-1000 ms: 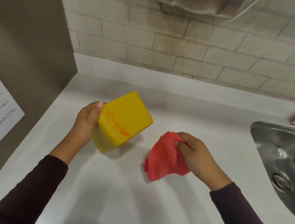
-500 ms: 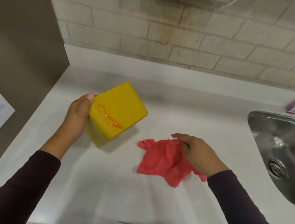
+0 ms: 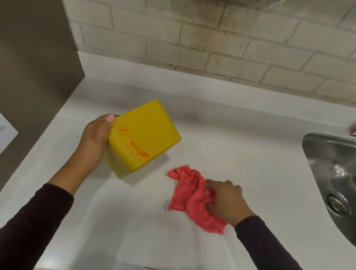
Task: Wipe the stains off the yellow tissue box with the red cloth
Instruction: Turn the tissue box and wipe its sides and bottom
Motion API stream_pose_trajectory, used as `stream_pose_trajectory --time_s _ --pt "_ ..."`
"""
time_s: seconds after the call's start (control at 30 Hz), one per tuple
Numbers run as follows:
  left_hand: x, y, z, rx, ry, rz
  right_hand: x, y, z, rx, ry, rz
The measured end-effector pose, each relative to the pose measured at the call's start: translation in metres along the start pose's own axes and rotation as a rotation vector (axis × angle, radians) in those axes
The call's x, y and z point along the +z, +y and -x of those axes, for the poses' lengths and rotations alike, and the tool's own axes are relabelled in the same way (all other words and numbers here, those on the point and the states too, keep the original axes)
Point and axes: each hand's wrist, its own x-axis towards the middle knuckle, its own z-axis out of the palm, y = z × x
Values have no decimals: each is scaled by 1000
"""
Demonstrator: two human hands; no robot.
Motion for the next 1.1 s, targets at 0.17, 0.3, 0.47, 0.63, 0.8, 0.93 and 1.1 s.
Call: stream_pose_trajectory --time_s 0.17,0.3,0.47,0.63,0.8,0.93,1.1 --pt "-1 3 -2 -23 -5 10 -23 -3 7 -59 74 47" --pt "-2 5 -2 -35 1 22 -73 -23 30 -222 227 -365" --pt "0 2 1 16 -25 20 -124 -68 38 -240 315 -982" --pt "1 3 7 107 -99 26 -148 -110 4 -322 496 -774" --pt "-1 3 6 73 -93 21 -115 -138 -20 -412 484 -505" --pt "1 0 7 87 -91 2 -88 -134 -20 -437 616 -492" --pt "3 1 11 85 -84 3 -82 -130 -17 -504 649 -452"
